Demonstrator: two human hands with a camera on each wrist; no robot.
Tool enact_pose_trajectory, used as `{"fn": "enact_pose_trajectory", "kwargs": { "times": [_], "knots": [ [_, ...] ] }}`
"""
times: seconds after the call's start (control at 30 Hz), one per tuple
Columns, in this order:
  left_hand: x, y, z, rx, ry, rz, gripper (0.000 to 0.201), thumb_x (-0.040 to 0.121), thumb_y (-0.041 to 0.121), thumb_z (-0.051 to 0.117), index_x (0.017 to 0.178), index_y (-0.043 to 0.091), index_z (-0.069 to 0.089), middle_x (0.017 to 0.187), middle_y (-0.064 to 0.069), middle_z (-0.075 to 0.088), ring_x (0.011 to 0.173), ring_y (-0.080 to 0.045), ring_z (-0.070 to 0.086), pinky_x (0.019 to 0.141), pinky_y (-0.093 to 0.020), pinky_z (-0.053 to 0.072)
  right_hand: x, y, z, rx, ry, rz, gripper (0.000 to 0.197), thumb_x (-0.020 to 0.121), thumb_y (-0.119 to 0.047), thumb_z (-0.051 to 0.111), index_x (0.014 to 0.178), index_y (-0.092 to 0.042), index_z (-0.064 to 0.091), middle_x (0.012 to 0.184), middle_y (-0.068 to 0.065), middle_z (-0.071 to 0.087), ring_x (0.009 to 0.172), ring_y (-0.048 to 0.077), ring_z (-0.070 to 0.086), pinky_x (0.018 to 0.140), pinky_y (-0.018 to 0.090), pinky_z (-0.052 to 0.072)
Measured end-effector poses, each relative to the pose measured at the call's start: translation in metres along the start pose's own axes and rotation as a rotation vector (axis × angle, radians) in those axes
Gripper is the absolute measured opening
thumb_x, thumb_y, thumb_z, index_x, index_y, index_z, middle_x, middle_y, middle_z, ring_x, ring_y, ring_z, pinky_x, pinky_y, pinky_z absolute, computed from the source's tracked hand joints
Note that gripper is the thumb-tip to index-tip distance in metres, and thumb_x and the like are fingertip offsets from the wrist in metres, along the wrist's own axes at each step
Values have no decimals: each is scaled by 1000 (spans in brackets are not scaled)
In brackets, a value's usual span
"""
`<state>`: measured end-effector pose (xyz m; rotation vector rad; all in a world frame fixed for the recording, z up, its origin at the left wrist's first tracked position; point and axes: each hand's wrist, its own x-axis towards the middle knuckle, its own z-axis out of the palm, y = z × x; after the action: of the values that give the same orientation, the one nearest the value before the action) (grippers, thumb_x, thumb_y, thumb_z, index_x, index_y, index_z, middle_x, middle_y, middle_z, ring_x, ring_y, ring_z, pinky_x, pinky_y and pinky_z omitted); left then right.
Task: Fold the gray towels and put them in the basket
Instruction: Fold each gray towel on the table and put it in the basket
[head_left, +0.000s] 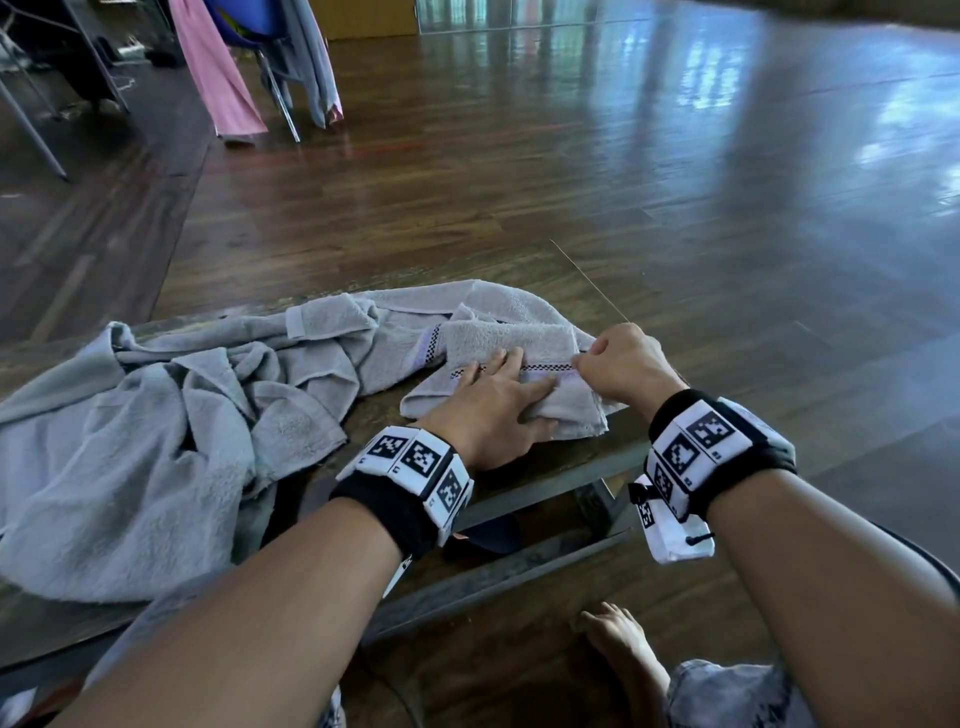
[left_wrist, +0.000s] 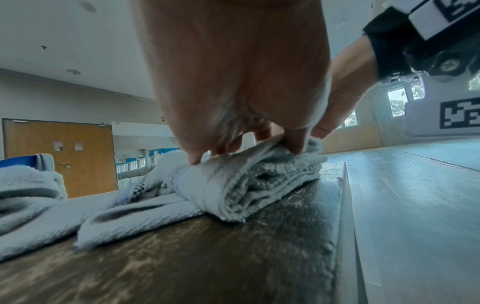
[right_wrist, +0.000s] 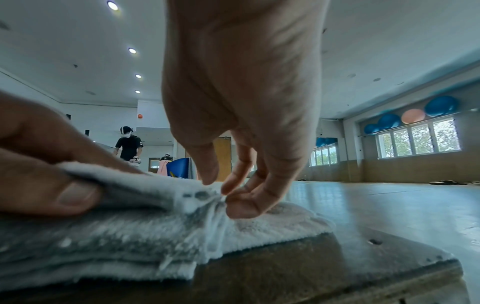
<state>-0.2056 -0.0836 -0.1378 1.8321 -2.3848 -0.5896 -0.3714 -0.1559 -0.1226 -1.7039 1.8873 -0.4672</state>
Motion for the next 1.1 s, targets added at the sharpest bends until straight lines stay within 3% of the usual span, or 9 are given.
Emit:
{"fn": "enact_pose_trajectory", "kwargs": {
  "times": [0.1,0.17,0.27,0.4,0.6,0.77,0.9,1.0,1.1],
  "knots": [
    [-1,4,0,8,100,20,49,104,45,34,152,33,36,164,-15,18,153,-28,6,123,-49,3,1,2,-4,86,-58,46,29,93,-25,53,97,1,66,96,17,70,66,26,69,64,35,63],
    [0,9,1,7,172,29,49,105,43,31,150,27,40,160,-17,28,152,-31,15,123,-51,9,1,3,-7,169,-89,91,37,95,-29,49,102,2,67,85,15,67,48,21,62,43,24,52],
    [1,17,5,2,214,63,48,106,41,32,150,26,41,158,-17,32,151,-31,18,123,-48,10,1,5,-11,273,-133,142,43,96,-40,53,95,0,67,74,11,62,33,14,56,36,18,41],
    [2,24,12,23,183,103,48,106,41,31,154,34,32,161,-20,26,152,-33,13,125,-47,5,2,9,-14,107,-172,90,27,89,-28,73,87,-1,68,70,7,65,56,17,60,52,26,46],
    [6,26,16,48,99,87,55,102,54,33,154,40,26,164,-17,17,154,-31,3,124,-46,-2,2,10,-12,49,-131,22,14,91,-11,70,95,3,73,92,14,72,73,23,67,67,33,57],
    [8,22,10,10,187,38,71,91,75,31,150,37,36,165,-14,13,154,-24,-1,125,-45,-2,-3,11,-8,23,-62,4,5,89,-10,70,84,-9,70,90,11,69,67,21,66,56,28,55],
    [12,8,10,59,234,-108,70,94,63,44,155,35,24,166,-16,-1,153,-26,-15,124,-47,-7,-6,8,-6,-49,-61,-11,14,88,-6,63,101,-10,65,107,10,63,86,25,65,82,41,59],
    [14,2,14,59,154,-210,89,88,72,41,158,33,3,166,-6,-14,151,-20,-23,122,-51,-12,-12,2,5,-228,25,-194,43,84,-4,61,124,-15,51,126,8,54,113,29,56,95,50,51],
    [17,-2,16,44,108,-258,95,85,76,40,157,36,-6,164,3,-23,150,-16,-26,121,-56,-9,-19,-3,19,-239,78,-503,48,92,-21,60,137,-17,43,145,6,43,133,27,41,108,47,40]
  ]
}}
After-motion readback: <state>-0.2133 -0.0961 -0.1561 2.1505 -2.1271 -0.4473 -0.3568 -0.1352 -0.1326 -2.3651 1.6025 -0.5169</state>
